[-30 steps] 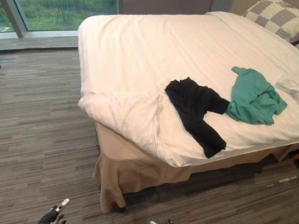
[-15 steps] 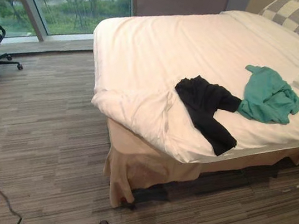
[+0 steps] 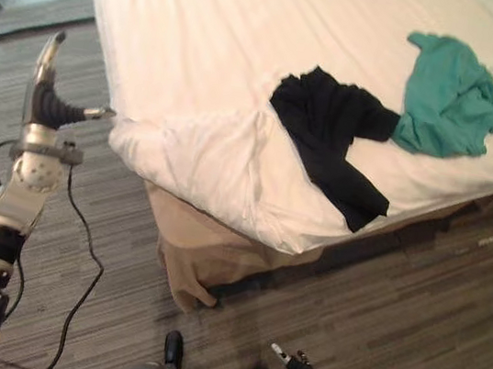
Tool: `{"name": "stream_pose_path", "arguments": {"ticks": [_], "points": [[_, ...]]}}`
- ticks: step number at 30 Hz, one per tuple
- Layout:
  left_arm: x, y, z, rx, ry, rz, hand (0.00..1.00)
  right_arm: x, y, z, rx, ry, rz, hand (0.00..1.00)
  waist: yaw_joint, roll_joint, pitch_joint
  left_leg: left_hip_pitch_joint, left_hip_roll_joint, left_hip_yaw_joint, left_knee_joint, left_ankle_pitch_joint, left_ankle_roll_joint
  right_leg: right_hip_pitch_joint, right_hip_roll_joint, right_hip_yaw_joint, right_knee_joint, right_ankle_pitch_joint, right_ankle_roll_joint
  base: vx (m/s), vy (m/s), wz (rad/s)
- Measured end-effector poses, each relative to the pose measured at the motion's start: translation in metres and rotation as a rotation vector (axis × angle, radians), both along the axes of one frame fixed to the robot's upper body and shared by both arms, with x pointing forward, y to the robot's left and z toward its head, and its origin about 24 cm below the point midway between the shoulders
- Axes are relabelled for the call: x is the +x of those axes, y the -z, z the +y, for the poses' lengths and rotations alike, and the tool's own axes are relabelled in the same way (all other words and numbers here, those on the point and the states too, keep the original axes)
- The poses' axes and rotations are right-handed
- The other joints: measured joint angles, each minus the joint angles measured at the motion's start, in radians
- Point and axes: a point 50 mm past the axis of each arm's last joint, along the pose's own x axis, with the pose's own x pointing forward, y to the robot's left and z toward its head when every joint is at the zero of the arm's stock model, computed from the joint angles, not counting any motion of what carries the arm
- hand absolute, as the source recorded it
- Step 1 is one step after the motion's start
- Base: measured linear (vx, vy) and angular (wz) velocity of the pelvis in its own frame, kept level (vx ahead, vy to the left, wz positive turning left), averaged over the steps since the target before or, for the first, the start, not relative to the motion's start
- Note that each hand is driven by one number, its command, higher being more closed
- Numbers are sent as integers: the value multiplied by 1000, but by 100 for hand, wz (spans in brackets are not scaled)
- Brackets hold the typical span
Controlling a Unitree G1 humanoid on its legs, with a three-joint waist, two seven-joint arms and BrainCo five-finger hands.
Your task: Tidy the bed and pick cloth on bed and put in laundry
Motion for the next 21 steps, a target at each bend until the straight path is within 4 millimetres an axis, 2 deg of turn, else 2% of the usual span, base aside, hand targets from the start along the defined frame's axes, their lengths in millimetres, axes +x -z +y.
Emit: {"name": "stream_pose_path", "arguments": {"ticks": [1,2,4,6,8,13,14,19,21], "points": [[6,-2,-1,22,-23,24,0,7,-3,-3,-11,-1,-15,0,-6,10,17,-12,4,12,3,1,1,-20,5,20,1,0,0,38,-75,-47],[11,-2,-2,51,-56,55,0,14,-6,-3,-19,-1,-31,0,-32,14,49,-8,7,24,5,1,1,-23,12,33,1,0,0,10,-70,-35],[16,-3,-4,80,-85,82,0,18,-8,-4,-27,-1,-47,0,-53,16,63,-19,9,32,6,1,1,-50,12,47,12,0,-1,18,-38,-35],[24,-21,-8,99,-123,76,0,24,-11,-5,-35,15,-69,0,-63,16,92,-57,2,54,26,1,1,-102,5,75,32,0,-1,36,-16,-32],[26,-28,-7,89,-156,82,0,28,-13,-4,-34,19,-80,0,-76,18,113,-72,-4,54,33,2,2,-116,-2,81,37,0,-1,14,-1,-2],[29,-18,8,16,-266,192,0,41,-20,0,-28,9,-140,0,-75,18,140,-107,-14,75,39,5,5,-162,-15,97,48,0,-1,17,3,-5],[31,-19,9,-4,-271,212,100,47,-23,1,-29,-2,-157,0,-75,14,148,-121,-16,76,38,9,7,-178,-18,96,52,0,-1,-4,1,6],[41,-7,-8,-47,-199,345,100,68,-36,7,-30,-28,-225,0,-64,9,154,-146,-20,79,38,21,6,-205,-24,96,69,0,-1,-3,-9,7],[44,-16,-12,-54,-174,374,100,78,-42,9,-37,-49,-247,0,-48,9,154,-147,-21,83,38,22,4,-215,-27,97,79,0,-1,-10,-14,-6]]}}
